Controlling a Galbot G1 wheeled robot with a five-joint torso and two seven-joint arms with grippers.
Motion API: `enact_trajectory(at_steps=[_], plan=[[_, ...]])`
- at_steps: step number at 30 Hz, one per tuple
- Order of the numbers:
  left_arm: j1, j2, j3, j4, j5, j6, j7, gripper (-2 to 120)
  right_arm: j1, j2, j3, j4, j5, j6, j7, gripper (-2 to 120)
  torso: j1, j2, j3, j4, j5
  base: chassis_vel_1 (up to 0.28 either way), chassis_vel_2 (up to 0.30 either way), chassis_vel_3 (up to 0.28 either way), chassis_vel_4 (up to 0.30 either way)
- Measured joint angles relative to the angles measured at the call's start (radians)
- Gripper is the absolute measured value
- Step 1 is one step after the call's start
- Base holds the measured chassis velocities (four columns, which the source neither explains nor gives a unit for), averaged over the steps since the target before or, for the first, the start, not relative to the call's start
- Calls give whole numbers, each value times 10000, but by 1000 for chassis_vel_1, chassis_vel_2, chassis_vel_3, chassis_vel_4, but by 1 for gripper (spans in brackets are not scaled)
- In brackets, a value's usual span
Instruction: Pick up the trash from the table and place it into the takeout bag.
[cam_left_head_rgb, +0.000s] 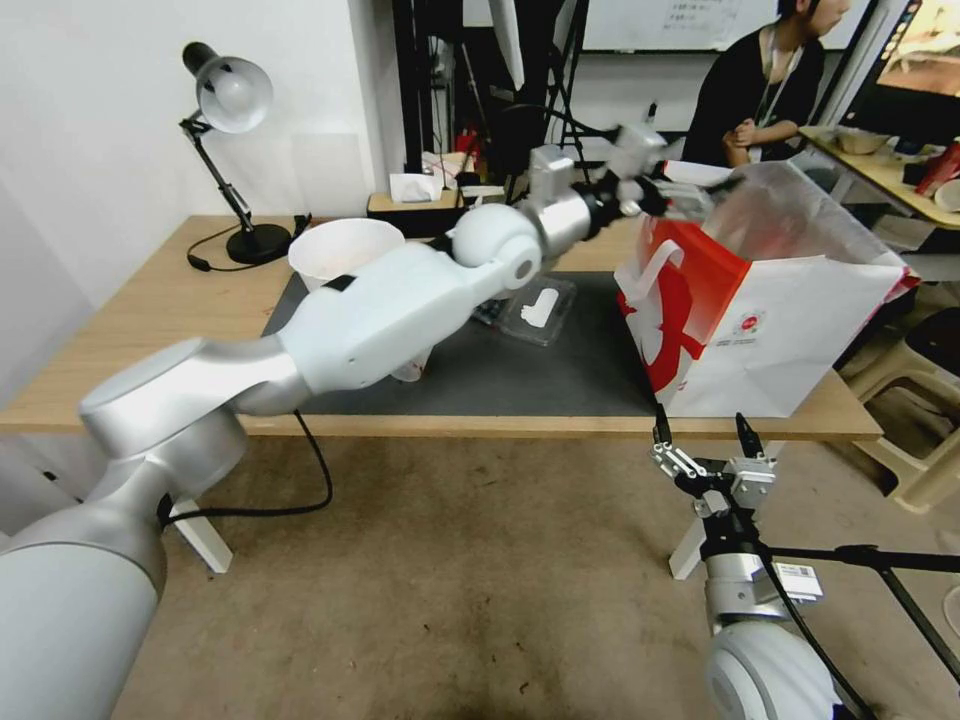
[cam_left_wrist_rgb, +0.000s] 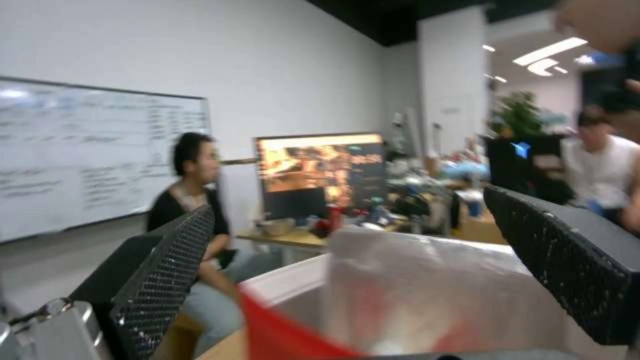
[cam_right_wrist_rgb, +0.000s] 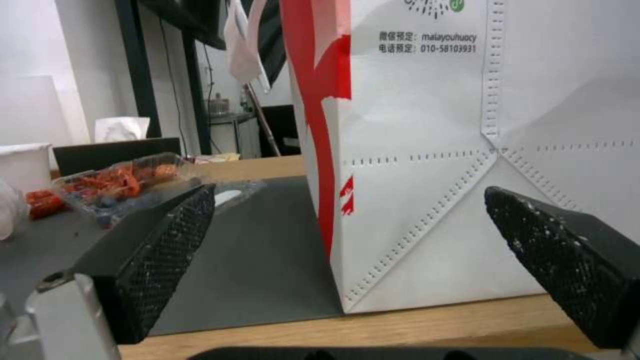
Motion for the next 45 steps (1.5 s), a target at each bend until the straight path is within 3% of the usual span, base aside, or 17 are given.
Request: enact_trajectory(at_steps=[7, 10, 19, 23, 32, 39, 44, 45], plan=[[1113, 819, -1026, -714, 389, 206, -912, 100, -10, -2, 6, 20, -6, -20, 9, 100, 0, 0, 0, -3, 0, 0, 0, 0, 0], [1926, 1574, -1790, -1356, 809, 616, -1548, 100, -2, -30, 12, 32, -4, -37, 18, 100, 0, 0, 0, 0, 0, 0, 0, 0, 0], [3658, 2912, -3483, -2565, 1075, 1057, -2005, 100, 33, -52, -46, 29, -2, -42, 20, 100, 0, 0, -1, -1, -1, 0, 0, 0, 0], [5355, 3594, -4761, -3623, 1515, 1608, -2448, 100, 64, -62, -123, 21, 2, -48, 20, 100, -1, 1, -1, -1, 2, 0, 0, 0, 0], [7367, 3966, -6325, -4874, 2184, 1939, -2983, 100, 73, -65, -206, 19, -17, -53, 29, 100, -1, 0, -1, -4, 0, 0, 0, 0, 0], [9811, 3834, -7946, -6036, 3901, 1791, -3403, 100, 50, 9, -233, 11, -82, -46, 32, 100, 0, 0, -1, -4, 2, 0, 0, 0, 0], [11115, 3557, -8605, -6466, 4903, 1526, -3490, 100, -4, 103, -183, 27, -110, -36, 36, 100, -1, 0, -1, 5, 3, 0, 0, 0, 0], [11511, 3459, -8741, -6541, 5173, 1413, -3516, 100, -61, 151, -131, 43, -131, -23, 48, 100, -1, 1, 0, -6, 0, 0, 0, 0, 0]])
